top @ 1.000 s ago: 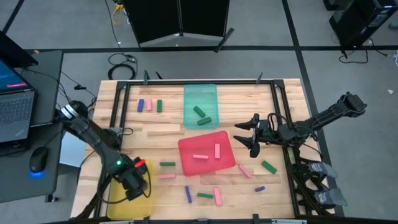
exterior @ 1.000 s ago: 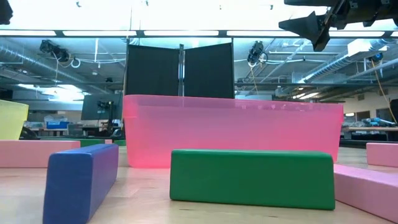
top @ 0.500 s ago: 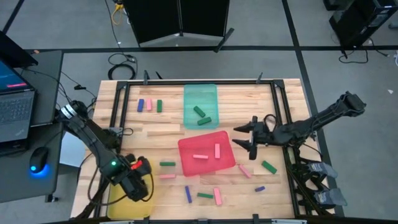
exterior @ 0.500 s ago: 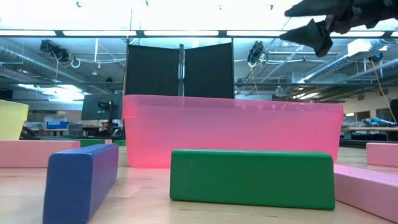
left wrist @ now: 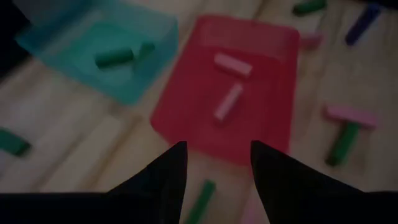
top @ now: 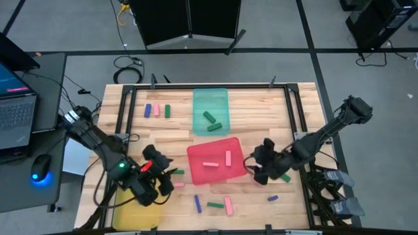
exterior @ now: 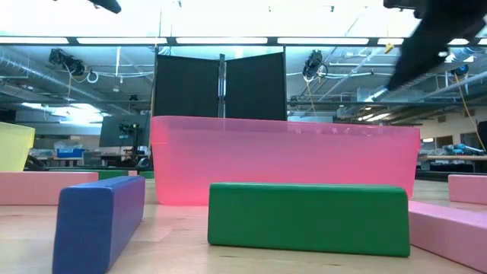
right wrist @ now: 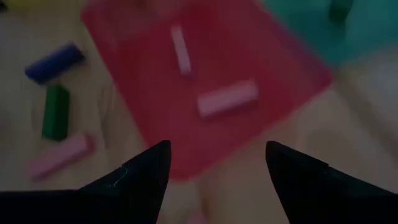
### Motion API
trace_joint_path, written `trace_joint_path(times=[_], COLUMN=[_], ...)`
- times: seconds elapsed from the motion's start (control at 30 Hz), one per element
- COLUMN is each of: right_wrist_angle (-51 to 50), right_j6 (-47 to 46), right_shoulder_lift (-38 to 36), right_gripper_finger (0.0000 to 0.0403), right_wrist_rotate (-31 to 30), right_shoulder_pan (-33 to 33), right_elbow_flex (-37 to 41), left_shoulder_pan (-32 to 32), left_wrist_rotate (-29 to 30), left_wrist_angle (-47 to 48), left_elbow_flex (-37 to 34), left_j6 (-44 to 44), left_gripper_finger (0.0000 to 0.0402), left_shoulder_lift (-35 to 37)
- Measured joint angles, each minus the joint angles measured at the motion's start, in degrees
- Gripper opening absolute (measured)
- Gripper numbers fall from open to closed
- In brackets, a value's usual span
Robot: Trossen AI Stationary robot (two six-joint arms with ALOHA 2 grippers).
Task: Sort blocks
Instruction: Put the pink block into the pink bin
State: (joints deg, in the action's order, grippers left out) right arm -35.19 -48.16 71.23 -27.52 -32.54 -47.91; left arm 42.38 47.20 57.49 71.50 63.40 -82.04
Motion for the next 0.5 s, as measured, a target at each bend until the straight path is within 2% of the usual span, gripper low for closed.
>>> trace_joint_path(times=[0.2,0.33,0.5], right_wrist_angle=[-4.48,-5.93,-6.80], right_j6=[-13.73,-19.94,-25.54], right_shoulder_lift=[6.07,10.68,14.97], right_gripper_finger=[0.0274,0.0274,0.0274], right_wrist_rotate=[5.53,9.02,10.43], right_shoulder_pan=[-4.20,-6.26,-7.82], right_elbow_flex=[-2.33,-2.33,-2.33], left_shoulder_pan=[-3.79,-5.70,-6.55], left_wrist_rotate=[6.00,6.83,7.18], left_wrist_angle=[-1.41,-1.40,-0.51], left_elbow_flex=[-0.04,-0.04,-0.06], left_j6=[-1.72,-1.71,-1.71], left_gripper_finger=[0.0184,0.0184,0.0184], left_shoulder_lift=[-0.52,-0.51,-0.50])
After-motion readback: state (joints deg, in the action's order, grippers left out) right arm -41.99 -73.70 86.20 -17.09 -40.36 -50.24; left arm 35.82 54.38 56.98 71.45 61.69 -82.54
